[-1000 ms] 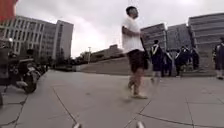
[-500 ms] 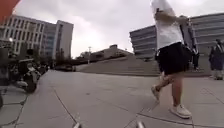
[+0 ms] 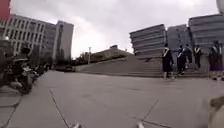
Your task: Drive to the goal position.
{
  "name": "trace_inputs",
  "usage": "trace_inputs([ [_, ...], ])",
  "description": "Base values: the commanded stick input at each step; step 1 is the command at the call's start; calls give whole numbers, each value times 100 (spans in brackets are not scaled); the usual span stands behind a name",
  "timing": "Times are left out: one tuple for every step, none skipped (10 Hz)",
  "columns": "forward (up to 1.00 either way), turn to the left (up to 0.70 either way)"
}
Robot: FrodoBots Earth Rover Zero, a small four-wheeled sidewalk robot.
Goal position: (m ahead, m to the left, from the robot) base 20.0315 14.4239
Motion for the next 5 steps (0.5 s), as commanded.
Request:
trace_inputs([
  [70, 14],
  [70, 14],
  [70, 14],
  [70, 14],
  [70, 10],
])
